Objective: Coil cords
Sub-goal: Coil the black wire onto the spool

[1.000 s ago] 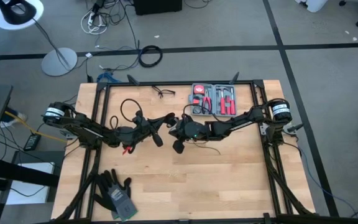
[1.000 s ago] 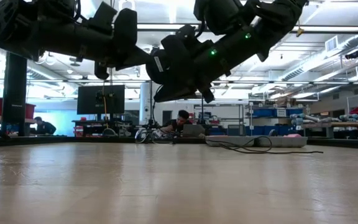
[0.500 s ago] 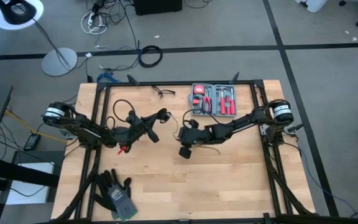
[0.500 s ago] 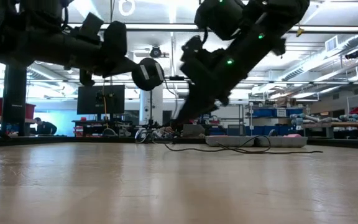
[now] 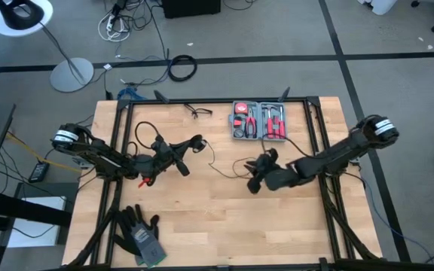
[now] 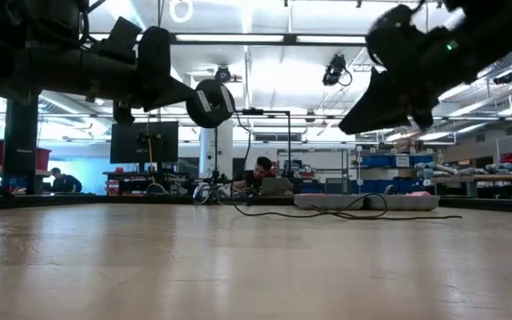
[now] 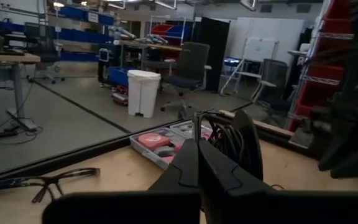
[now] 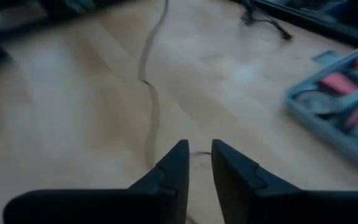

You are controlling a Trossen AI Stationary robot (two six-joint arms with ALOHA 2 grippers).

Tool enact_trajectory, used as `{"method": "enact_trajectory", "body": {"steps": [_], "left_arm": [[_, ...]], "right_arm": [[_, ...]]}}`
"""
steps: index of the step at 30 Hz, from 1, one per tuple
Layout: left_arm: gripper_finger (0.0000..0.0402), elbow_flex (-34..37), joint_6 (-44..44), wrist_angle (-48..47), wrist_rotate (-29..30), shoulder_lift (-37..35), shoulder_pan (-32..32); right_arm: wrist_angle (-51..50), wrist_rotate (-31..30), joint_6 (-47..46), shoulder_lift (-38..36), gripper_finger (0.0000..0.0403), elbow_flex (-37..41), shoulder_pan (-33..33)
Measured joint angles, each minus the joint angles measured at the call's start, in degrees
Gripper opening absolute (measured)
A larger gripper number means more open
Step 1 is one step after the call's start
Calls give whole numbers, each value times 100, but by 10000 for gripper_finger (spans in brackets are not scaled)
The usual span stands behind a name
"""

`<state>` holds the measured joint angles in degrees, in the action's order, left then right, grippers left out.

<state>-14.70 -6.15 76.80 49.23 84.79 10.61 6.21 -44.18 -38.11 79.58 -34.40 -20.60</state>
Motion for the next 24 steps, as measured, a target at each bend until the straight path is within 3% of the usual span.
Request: {"method": "enact_trajectory", "body": {"steps": [5,10,17,24], "left_arm": [[0,-1,183,64,-46,0,0],[0,-8,615,535,-41,0,0],[0,-13,1043,858,-39,0,0],[0,-14,1043,875,-41,0,0]], "right_arm": [[2849,47,231,664,68,870,49],[4618,153,1015,1925,68,752,387],[4884,628,2221,3294,68,-363,858],[4560,624,2851,3645,91,-1024,1101]]}}
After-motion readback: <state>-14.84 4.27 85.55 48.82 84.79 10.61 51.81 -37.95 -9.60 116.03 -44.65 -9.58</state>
